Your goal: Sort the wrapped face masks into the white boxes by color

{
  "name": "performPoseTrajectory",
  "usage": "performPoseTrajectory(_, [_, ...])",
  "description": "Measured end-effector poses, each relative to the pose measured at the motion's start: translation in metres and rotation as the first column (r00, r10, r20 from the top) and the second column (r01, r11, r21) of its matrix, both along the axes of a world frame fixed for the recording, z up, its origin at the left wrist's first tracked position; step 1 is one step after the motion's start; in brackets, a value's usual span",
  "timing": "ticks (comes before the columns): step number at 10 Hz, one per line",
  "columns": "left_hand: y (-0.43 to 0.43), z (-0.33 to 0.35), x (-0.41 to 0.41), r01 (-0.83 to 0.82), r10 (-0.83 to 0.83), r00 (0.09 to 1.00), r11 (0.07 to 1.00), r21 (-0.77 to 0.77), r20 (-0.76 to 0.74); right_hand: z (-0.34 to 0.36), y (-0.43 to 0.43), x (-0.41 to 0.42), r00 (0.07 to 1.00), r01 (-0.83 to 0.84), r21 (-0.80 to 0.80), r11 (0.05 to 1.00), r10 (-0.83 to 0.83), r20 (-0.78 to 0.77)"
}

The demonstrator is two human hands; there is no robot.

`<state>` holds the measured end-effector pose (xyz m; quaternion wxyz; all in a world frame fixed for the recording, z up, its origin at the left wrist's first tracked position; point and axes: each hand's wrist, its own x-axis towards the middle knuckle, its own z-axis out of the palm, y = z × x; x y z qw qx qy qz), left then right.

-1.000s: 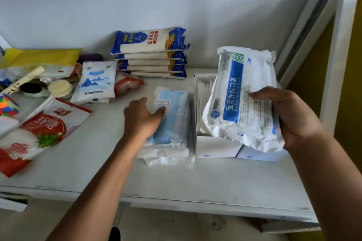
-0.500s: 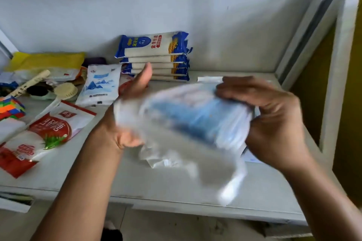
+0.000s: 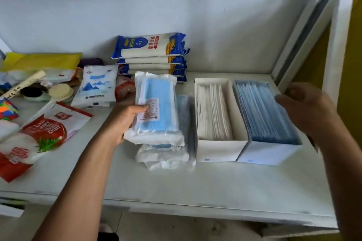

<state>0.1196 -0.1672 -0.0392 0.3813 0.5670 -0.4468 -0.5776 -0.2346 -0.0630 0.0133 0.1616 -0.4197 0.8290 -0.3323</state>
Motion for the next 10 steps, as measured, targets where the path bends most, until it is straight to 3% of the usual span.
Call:
performPoseTrajectory(1, [0.001,-0.012,-0.009,0.039,-0.051,0.976,0.998,0.059,0.214,-0.006,0.000,-0.004,0.980,0.018,0.196,0.981,-0.056,0.190])
performPoseTrajectory(2, [0.000,-0.020,-0.013,0.095,-0.109,0.938,0.994,0.059,0.328,-0.013,0.003,0.000,0.918,-0.024,0.190,0.981,-0.054,0.393])
performPoseTrajectory(4, [0.008,-0.023,-0.030,0.182,-0.185,0.960,0.983,0.030,0.212,-0.016,0.003,0.007,0.908,-0.066,0.128,0.990,0.006,0.419])
performPoseTrajectory(7, [0.010,-0.023,-0.038,0.152,-0.131,0.958,0.986,-0.065,0.254,-0.027,0.000,-0.001,0.903,-0.027,0.088,0.996,-0.014,0.430])
performPoseTrajectory(8, [0.007,-0.022,-0.032,0.124,-0.063,0.935,0.980,-0.156,0.350,-0.028,-0.003,-0.005,0.927,-0.028,0.075,0.997,-0.003,0.376])
performPoseTrajectory(9, [0.008,-0.009,-0.028,-0.019,0.127,0.931,0.954,-0.300,0.343,-0.027,-0.005,-0.006,0.959,0.001,0.054,0.999,-0.016,0.282])
performPoseTrajectory(10, [0.016,0.004,-0.030,-0.091,0.227,0.946,0.869,-0.486,0.229,-0.027,-0.005,-0.003,0.986,0.017,-0.034,0.999,-0.011,0.164])
